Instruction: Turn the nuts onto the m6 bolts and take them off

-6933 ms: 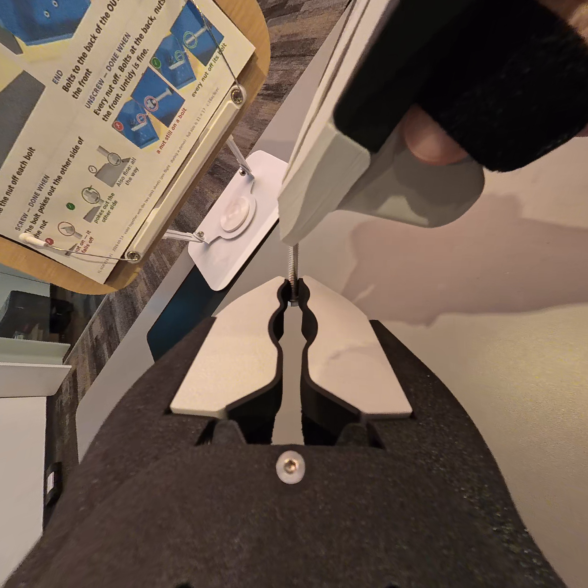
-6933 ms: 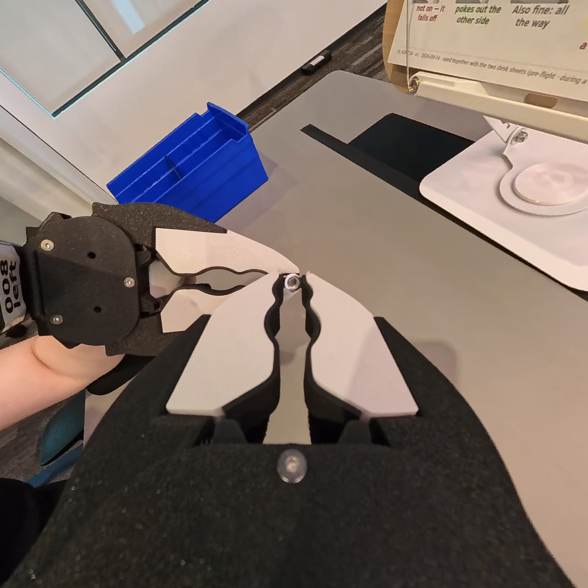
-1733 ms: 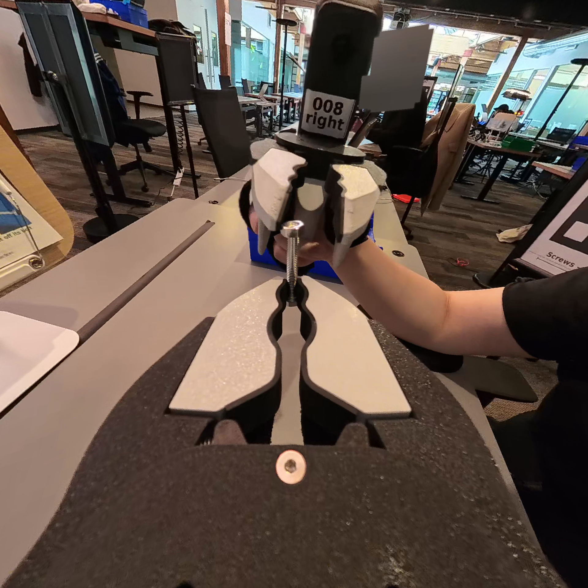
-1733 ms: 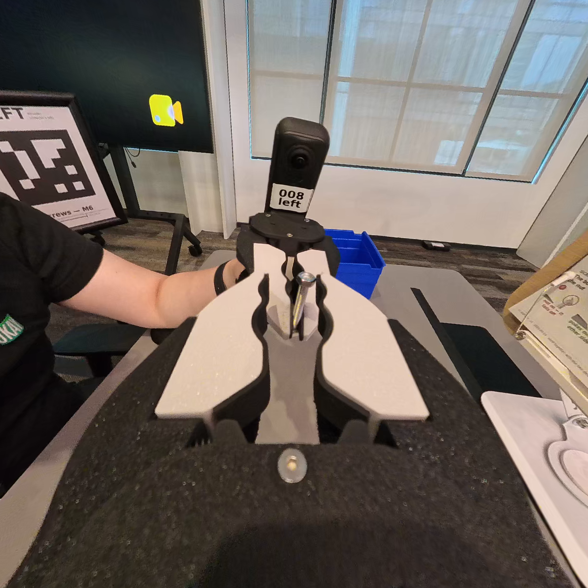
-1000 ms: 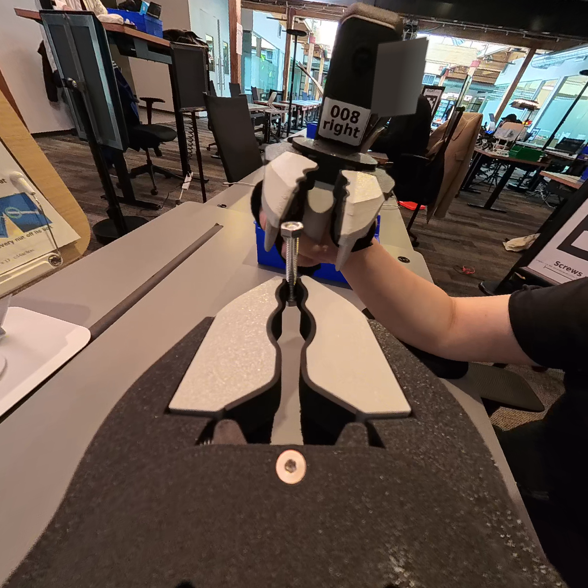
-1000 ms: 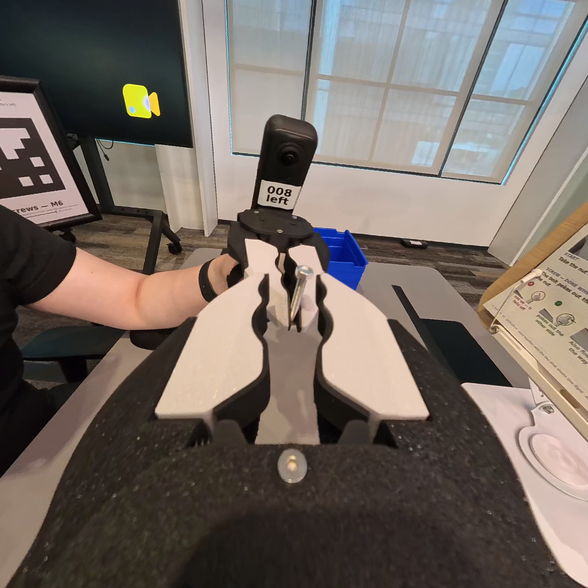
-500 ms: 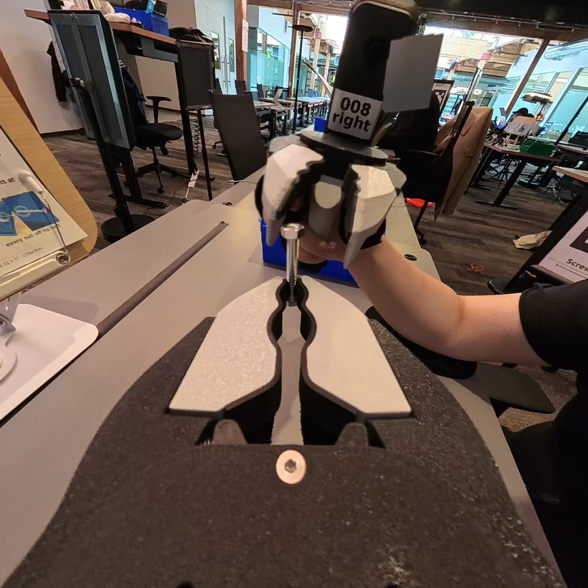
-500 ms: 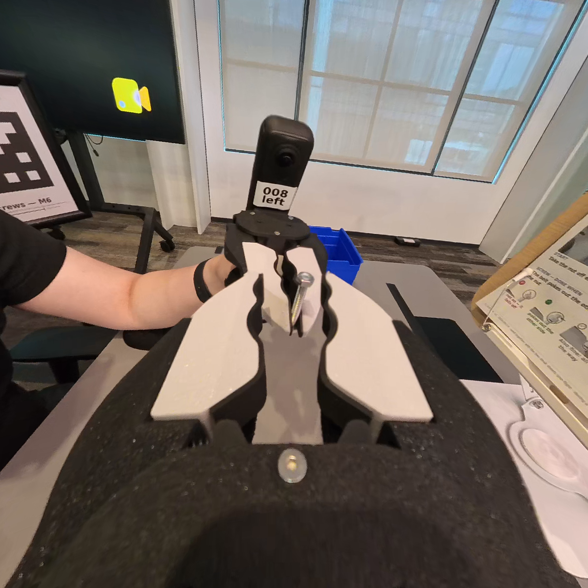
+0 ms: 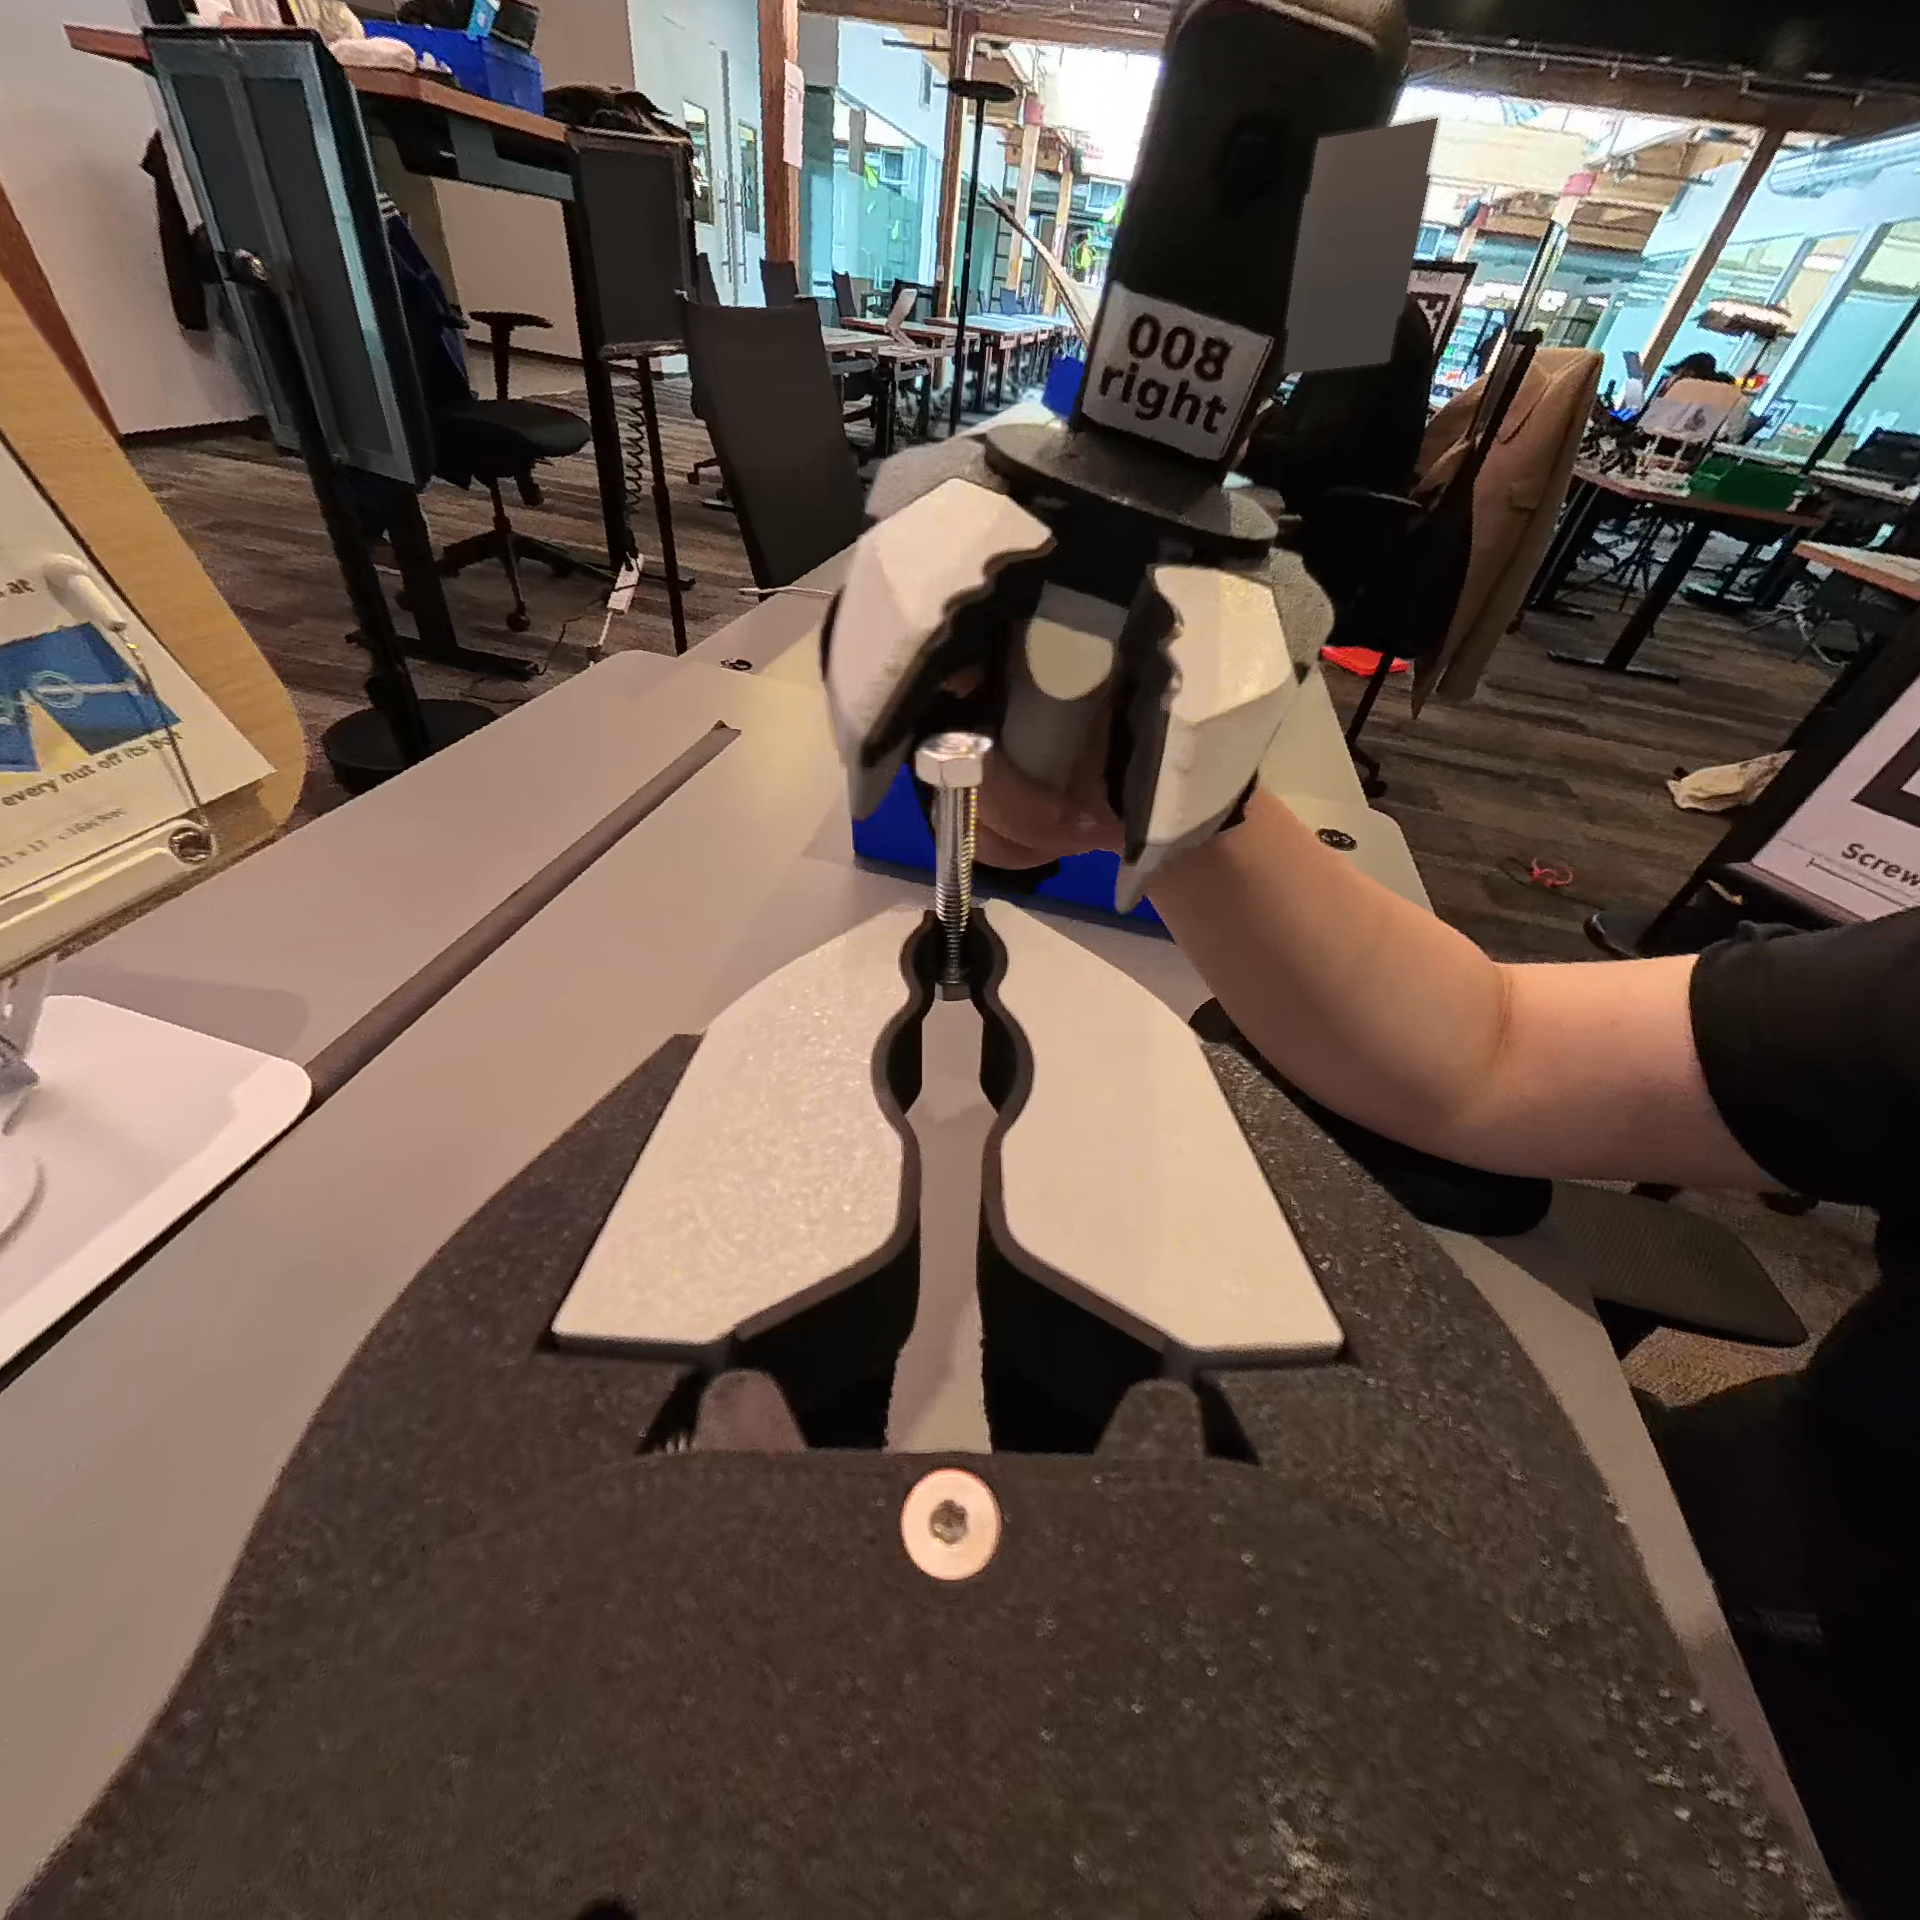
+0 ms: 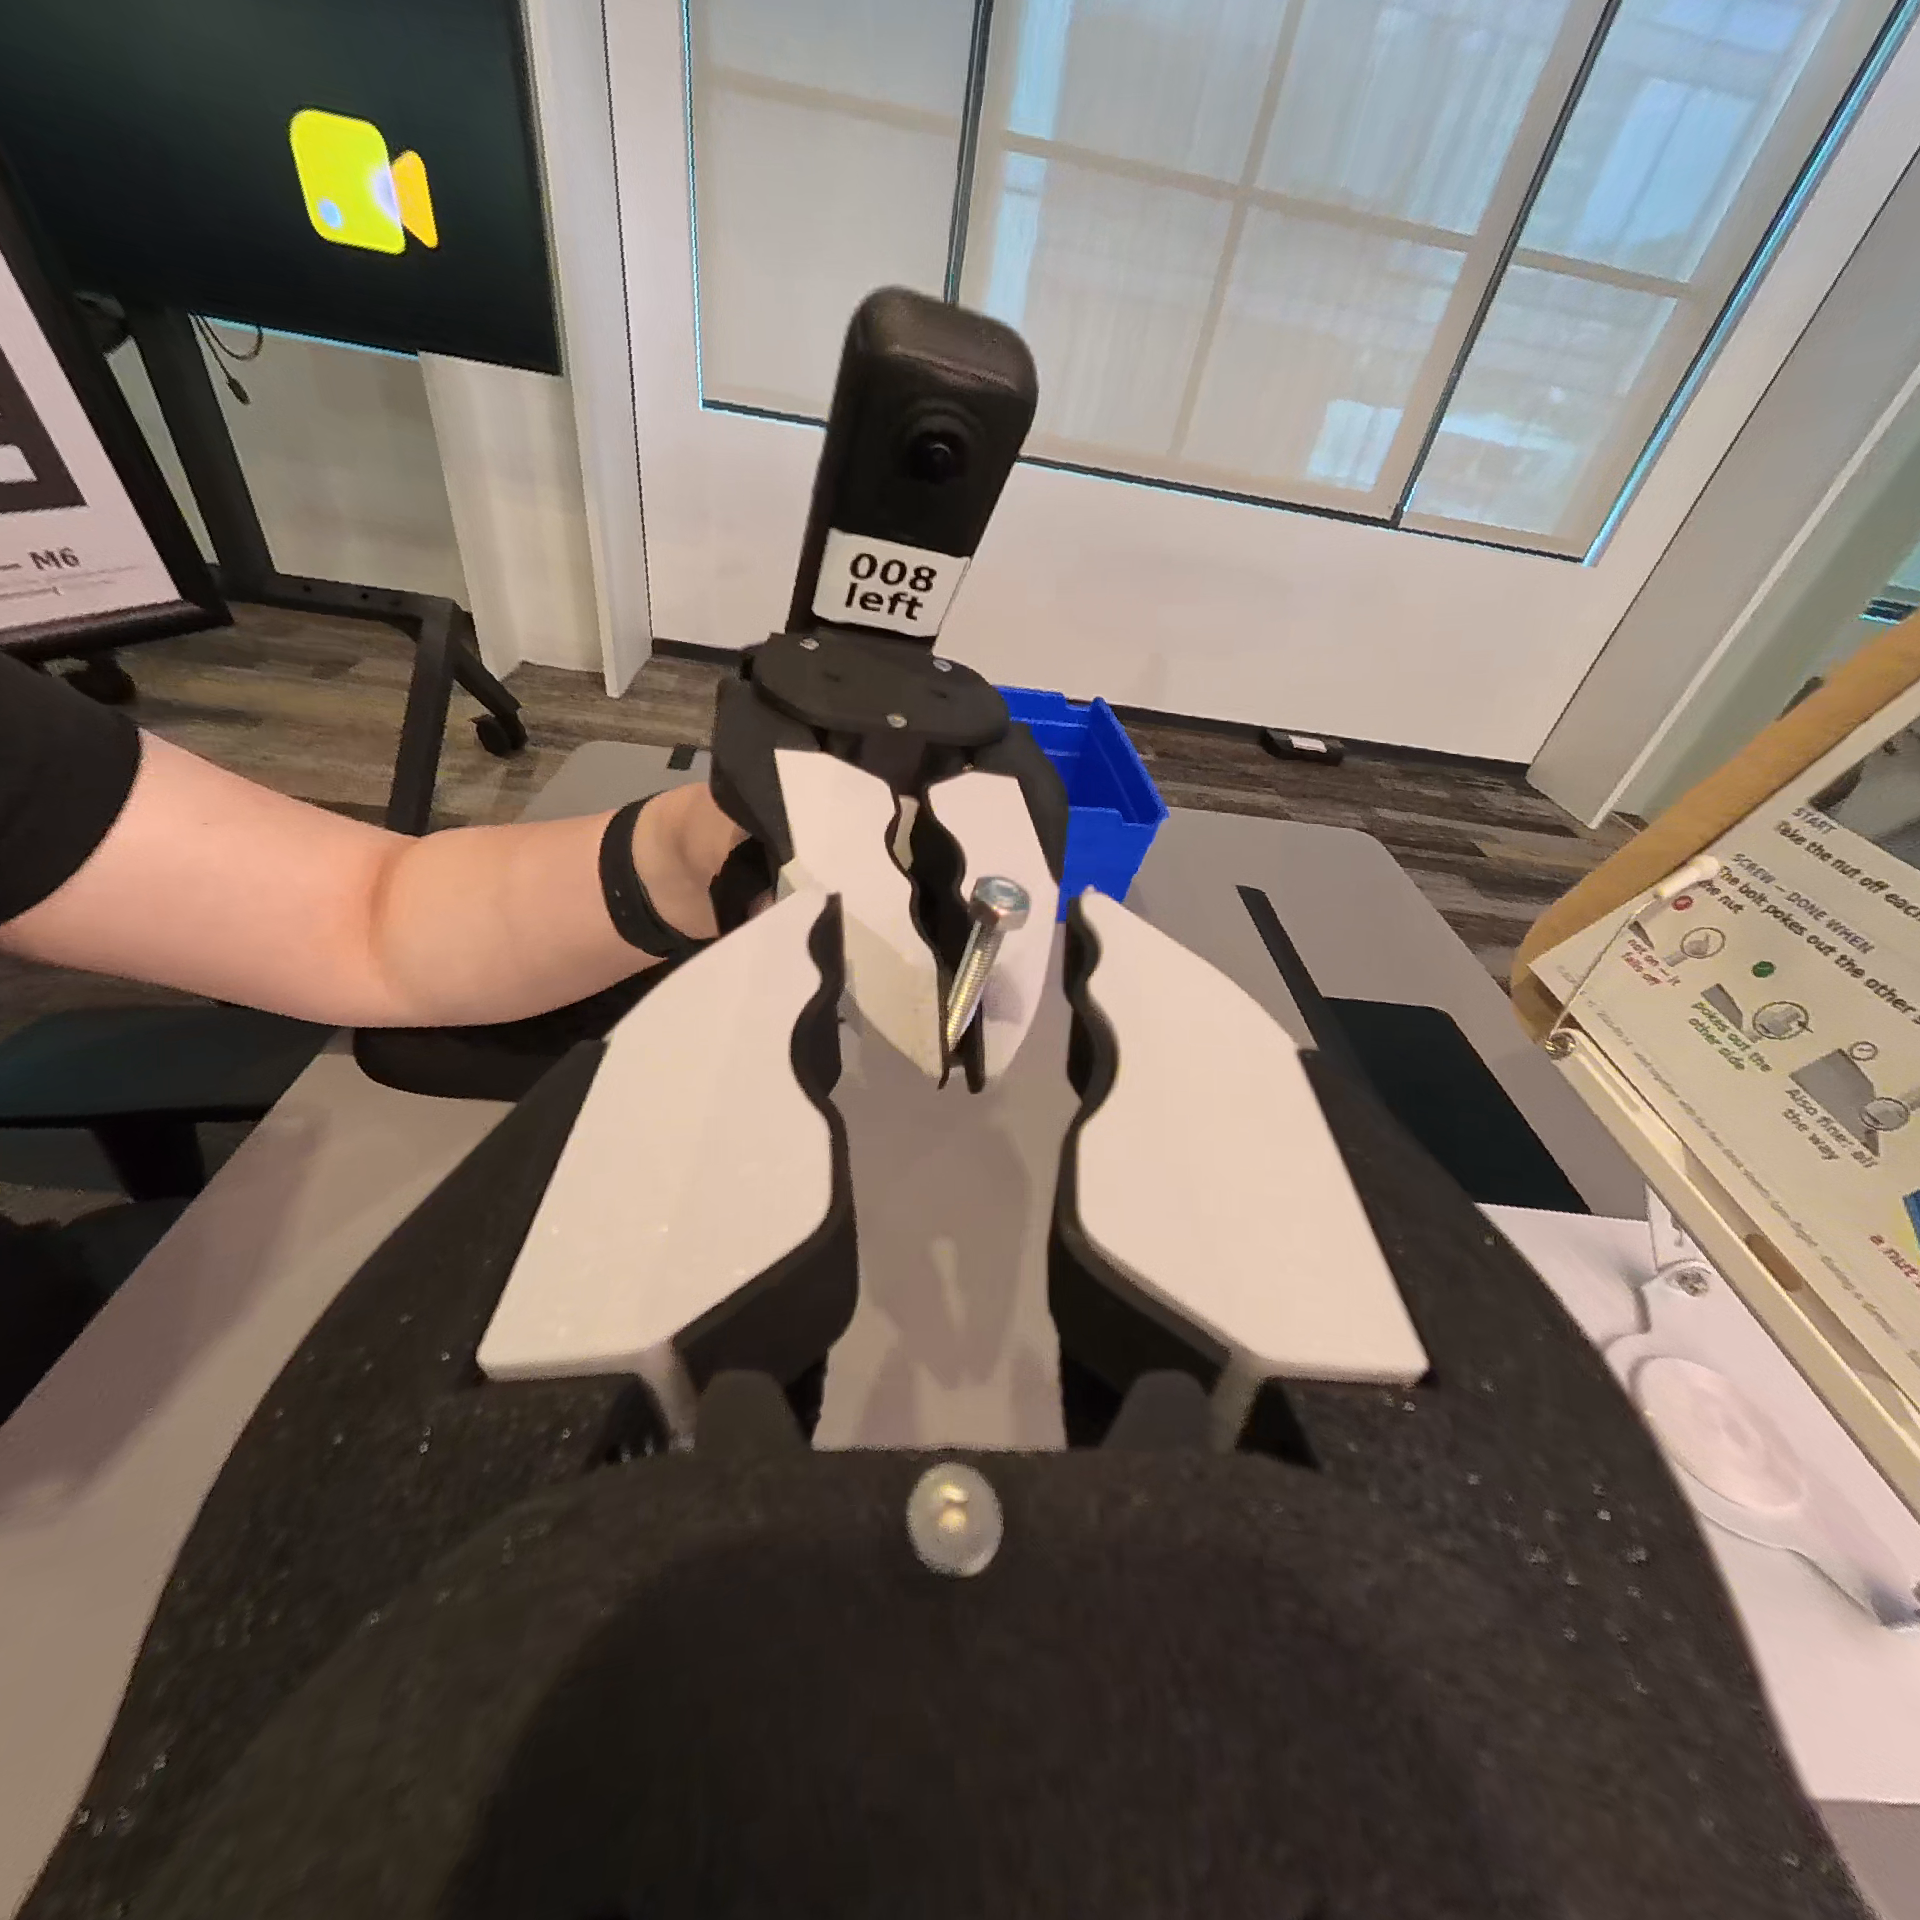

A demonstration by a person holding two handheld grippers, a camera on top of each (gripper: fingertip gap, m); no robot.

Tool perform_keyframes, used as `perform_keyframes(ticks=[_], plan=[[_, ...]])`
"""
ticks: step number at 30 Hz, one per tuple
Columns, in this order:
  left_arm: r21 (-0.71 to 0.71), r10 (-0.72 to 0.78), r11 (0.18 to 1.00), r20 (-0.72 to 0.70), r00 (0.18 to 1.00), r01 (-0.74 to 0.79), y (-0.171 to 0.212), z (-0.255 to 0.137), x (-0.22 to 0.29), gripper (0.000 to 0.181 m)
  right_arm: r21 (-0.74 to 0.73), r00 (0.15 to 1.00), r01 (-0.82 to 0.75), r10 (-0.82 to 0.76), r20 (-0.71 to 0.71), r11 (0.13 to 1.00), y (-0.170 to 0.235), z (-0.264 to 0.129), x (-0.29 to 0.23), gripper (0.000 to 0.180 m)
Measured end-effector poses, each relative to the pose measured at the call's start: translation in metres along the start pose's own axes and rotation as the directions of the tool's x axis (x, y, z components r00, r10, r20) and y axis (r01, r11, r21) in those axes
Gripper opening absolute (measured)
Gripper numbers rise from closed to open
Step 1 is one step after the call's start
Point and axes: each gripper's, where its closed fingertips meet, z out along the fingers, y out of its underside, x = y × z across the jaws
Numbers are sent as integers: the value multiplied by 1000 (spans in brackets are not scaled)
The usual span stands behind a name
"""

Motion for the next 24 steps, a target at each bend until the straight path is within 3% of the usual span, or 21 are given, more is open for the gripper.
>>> perform_keyframes(ticks=[6,10,13,24], plan=[[-16,11,1000,26,1000,-11,2,0,-4,5,-77,997,69,-70,-11,995,7,3,-5,43],[3,-15,1000,38,999,15,-1,-5,-9,5,-57,999,47,-47,4,997,2,-2,-6,34],[-9,-9,1000,26,1000,10,2,-3,-7,5,-63,999,21,-23,-35,998,4,0,1,38],[-106,59,993,96,994,-49,16,1,-15,5,-245,997,31,-46,-55,969,25,-8,1,33]])
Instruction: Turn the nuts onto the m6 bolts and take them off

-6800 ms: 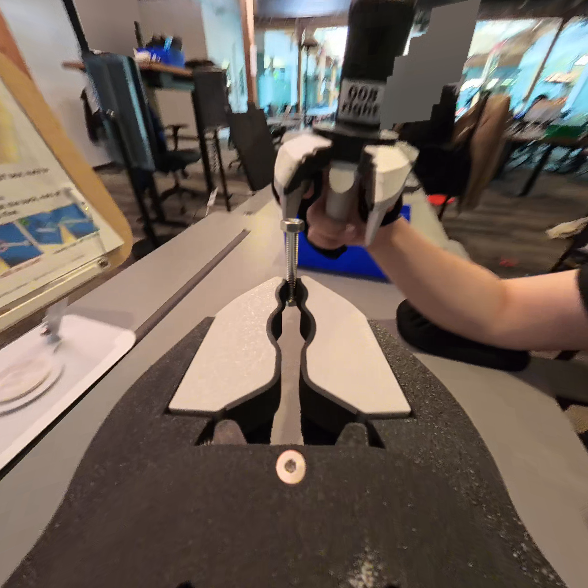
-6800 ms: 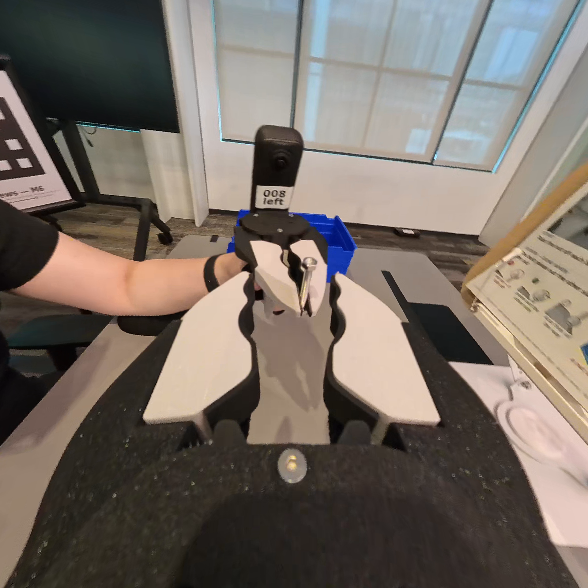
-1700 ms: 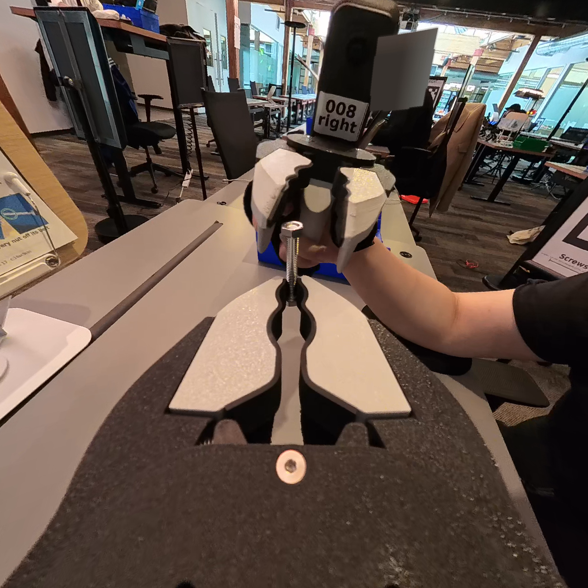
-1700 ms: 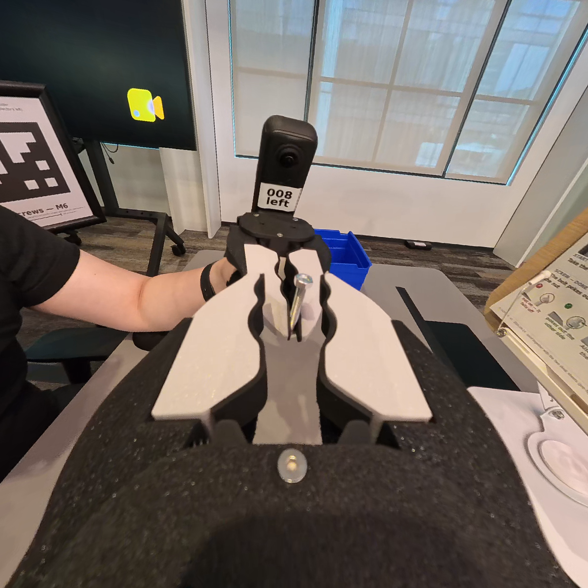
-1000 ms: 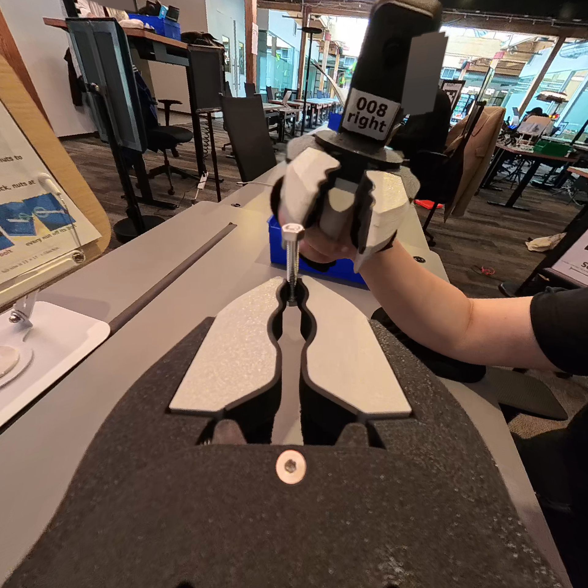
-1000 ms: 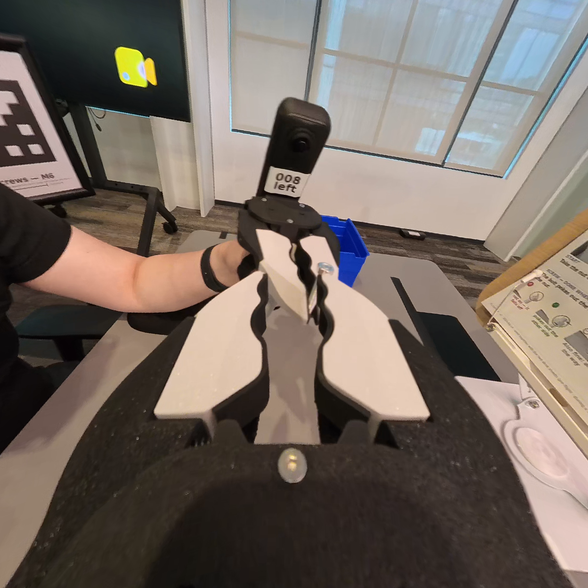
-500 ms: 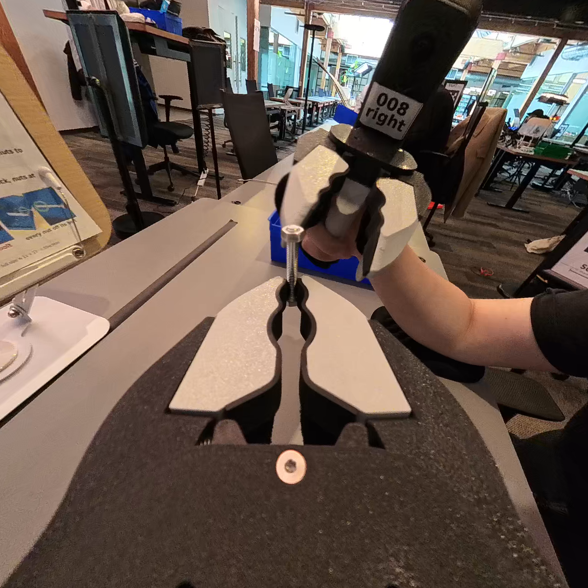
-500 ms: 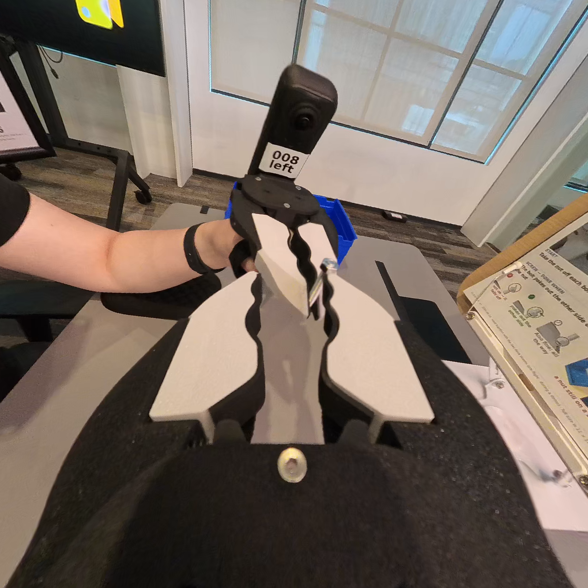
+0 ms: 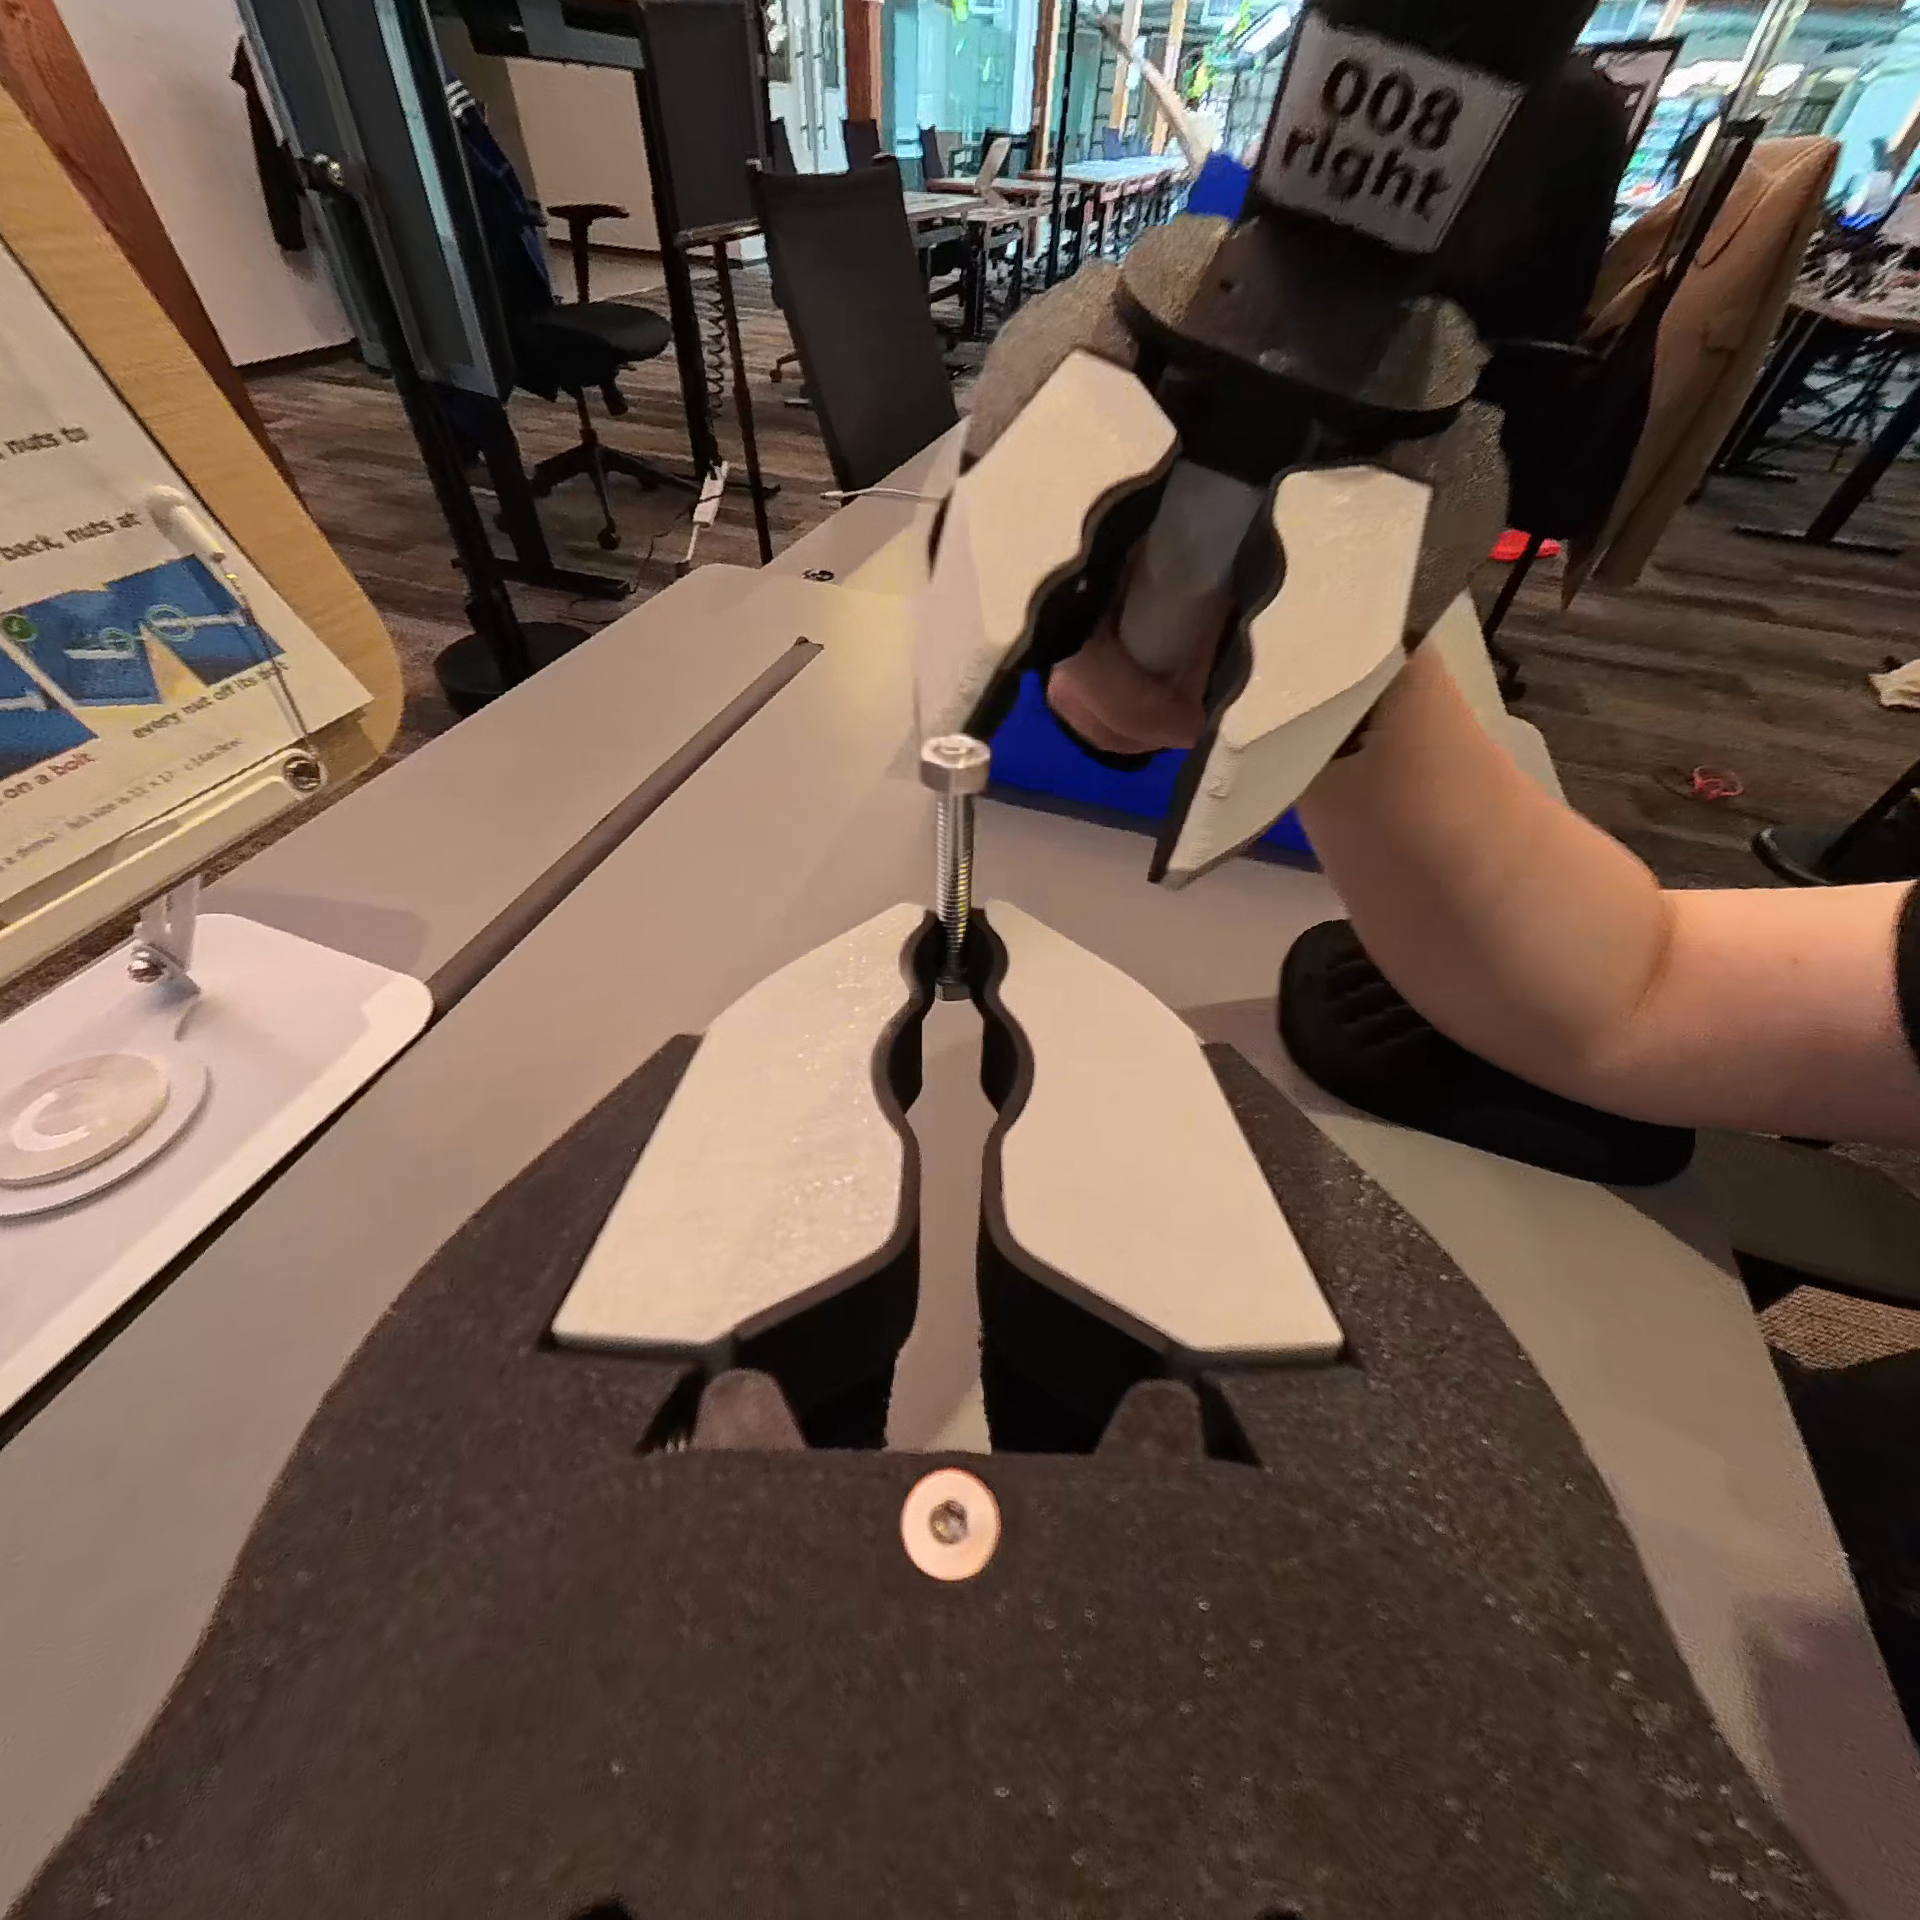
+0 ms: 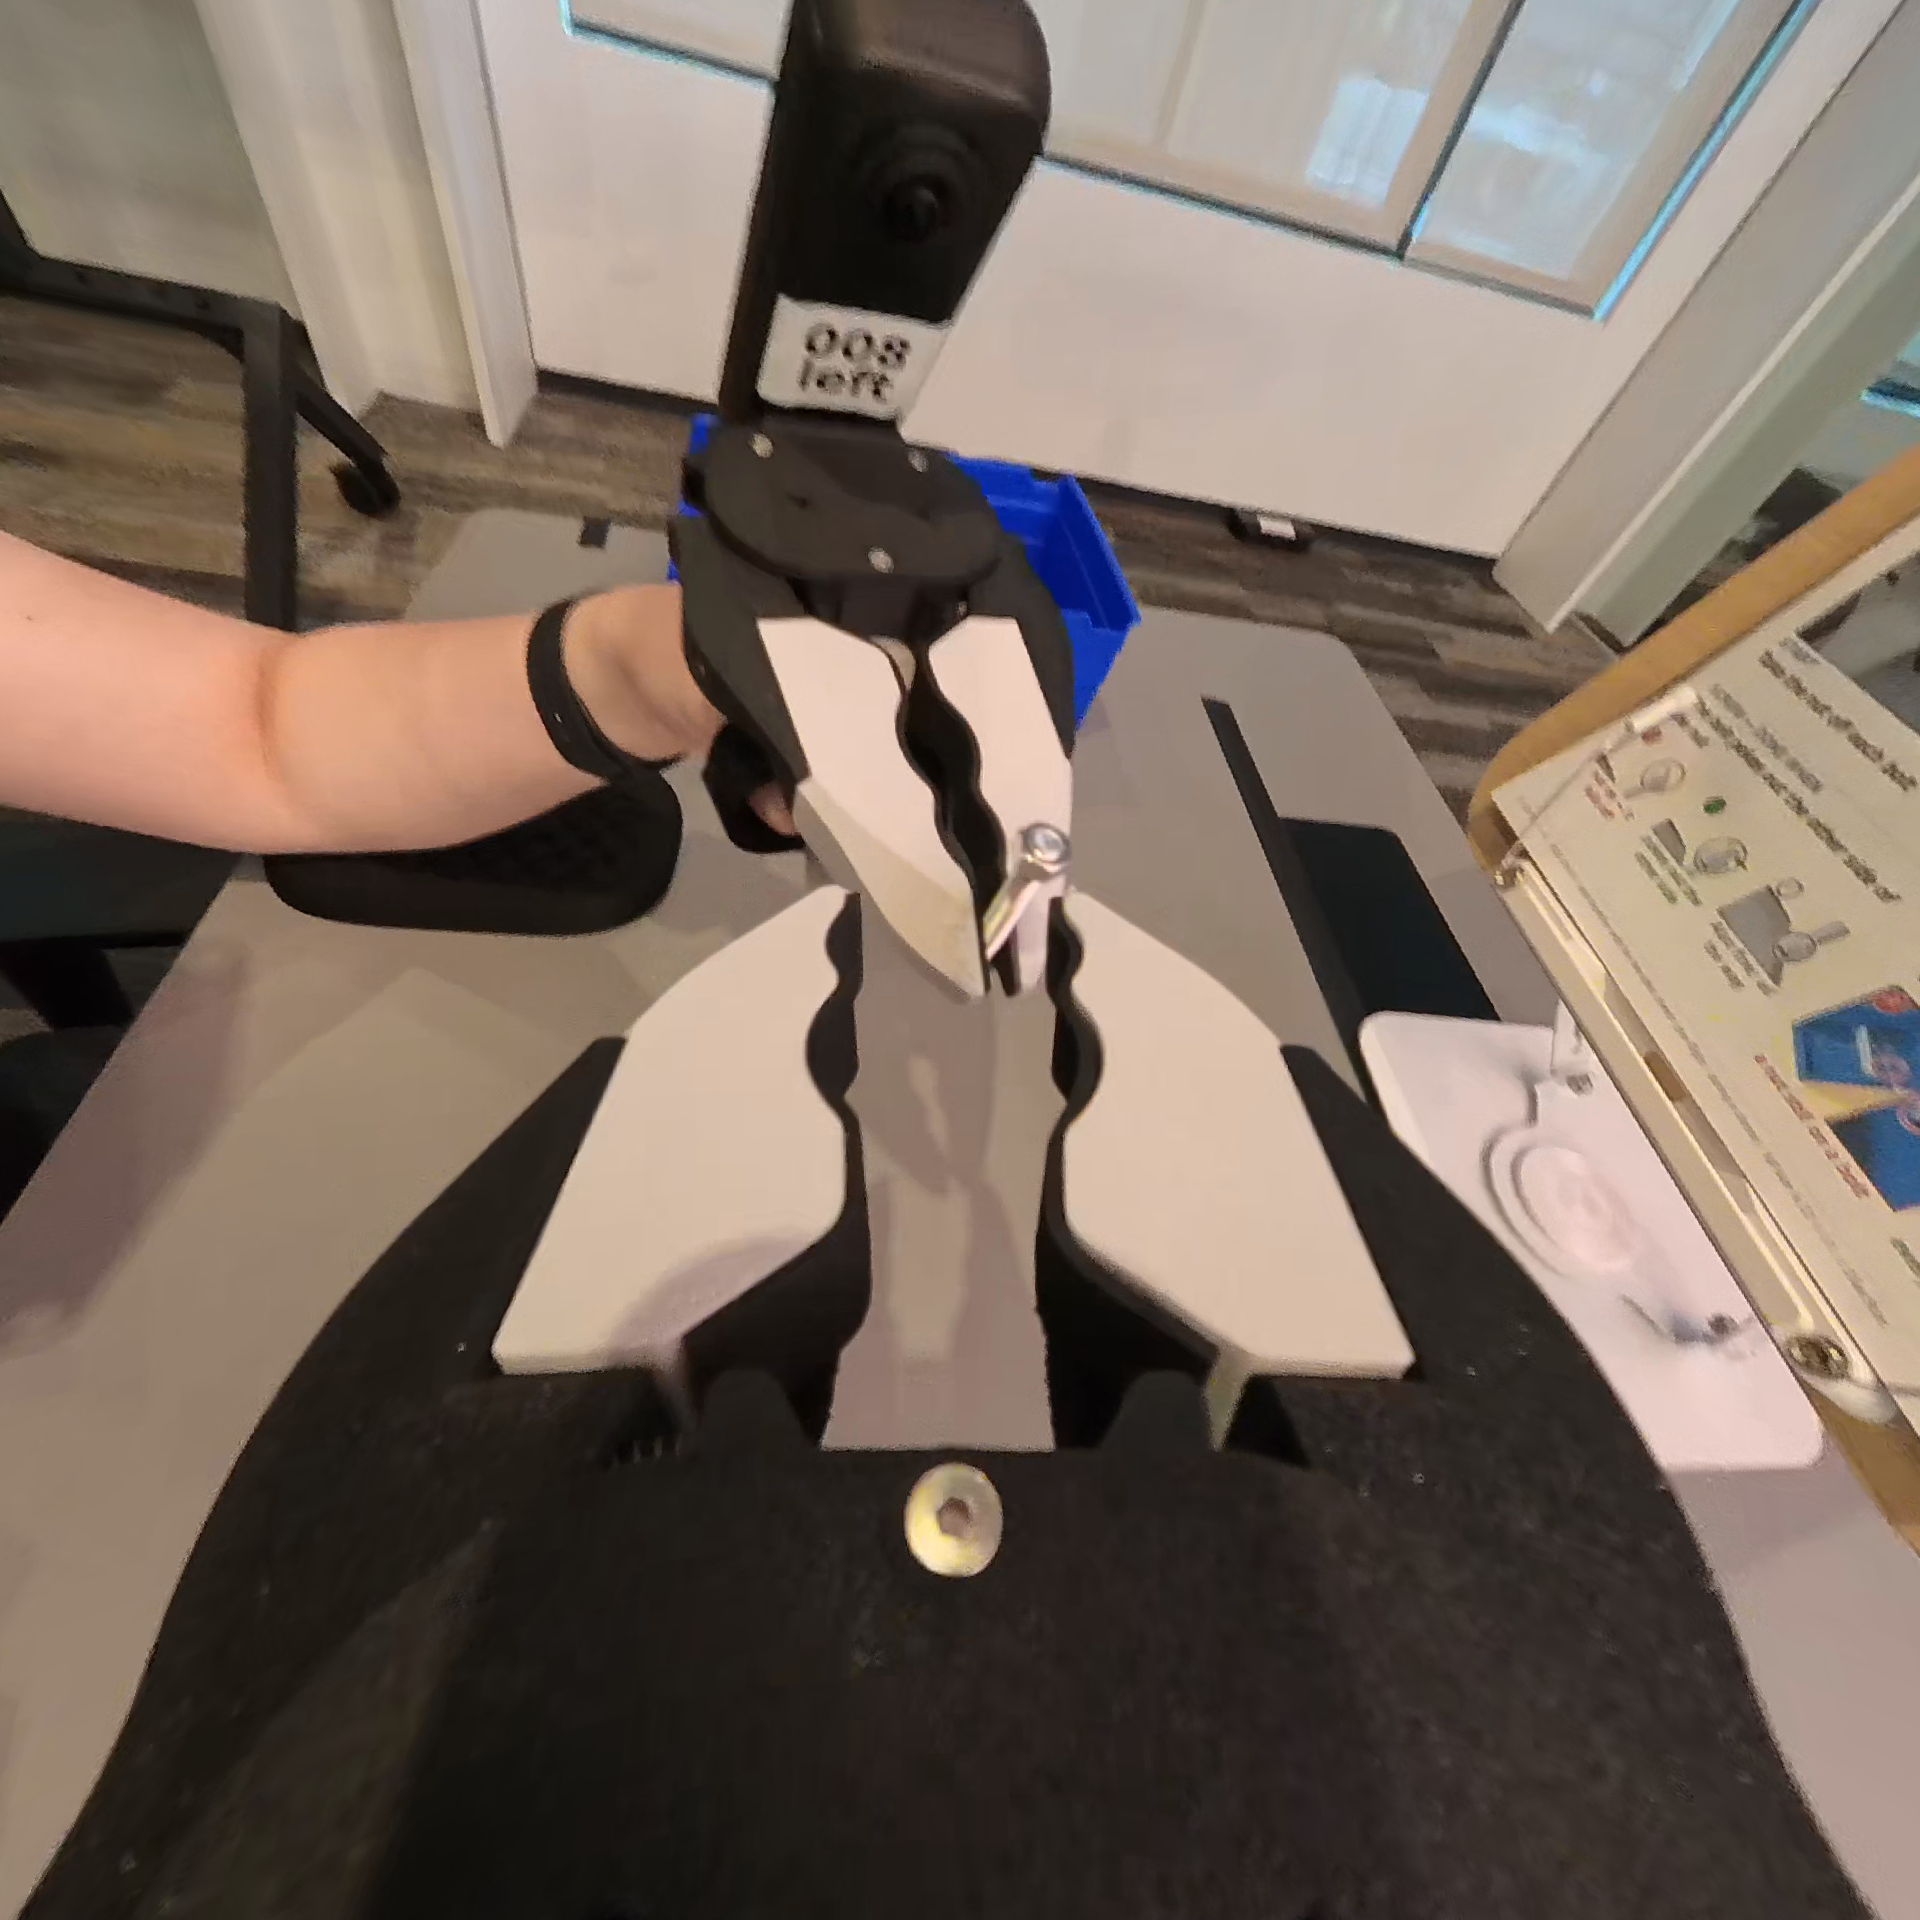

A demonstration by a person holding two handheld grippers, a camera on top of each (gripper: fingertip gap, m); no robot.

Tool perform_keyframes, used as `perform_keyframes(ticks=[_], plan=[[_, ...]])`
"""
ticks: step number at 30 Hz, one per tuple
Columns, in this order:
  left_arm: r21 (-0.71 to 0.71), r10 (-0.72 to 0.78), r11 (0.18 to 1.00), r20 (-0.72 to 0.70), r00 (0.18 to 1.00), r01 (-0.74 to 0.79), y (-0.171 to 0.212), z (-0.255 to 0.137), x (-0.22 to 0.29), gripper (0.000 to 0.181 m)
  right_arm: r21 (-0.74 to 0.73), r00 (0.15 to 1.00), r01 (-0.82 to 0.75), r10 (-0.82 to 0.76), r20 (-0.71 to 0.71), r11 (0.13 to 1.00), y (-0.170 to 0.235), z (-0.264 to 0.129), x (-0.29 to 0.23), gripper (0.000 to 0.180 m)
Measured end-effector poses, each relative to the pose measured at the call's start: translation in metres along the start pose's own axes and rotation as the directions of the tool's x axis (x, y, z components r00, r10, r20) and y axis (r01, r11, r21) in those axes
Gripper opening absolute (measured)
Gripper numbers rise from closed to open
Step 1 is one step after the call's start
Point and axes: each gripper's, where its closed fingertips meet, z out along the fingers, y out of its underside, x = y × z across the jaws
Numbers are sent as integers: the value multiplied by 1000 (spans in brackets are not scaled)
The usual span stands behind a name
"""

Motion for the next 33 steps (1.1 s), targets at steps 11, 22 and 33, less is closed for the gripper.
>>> perform_keyframes(ticks=[11,22,33], plan=[[-207,158,968,53,986,-144,34,17,-1,5,-306,974,192,-219,-57,933,33,10,-6,44],[-245,164,958,50,985,-147,42,19,-2,5,-353,976,155,-198,-89,923,37,5,-2,41],[-265,175,951,50,983,-156,46,21,-2,5,-393,984,113,-159,-85,912,45,-1,-2,40]])
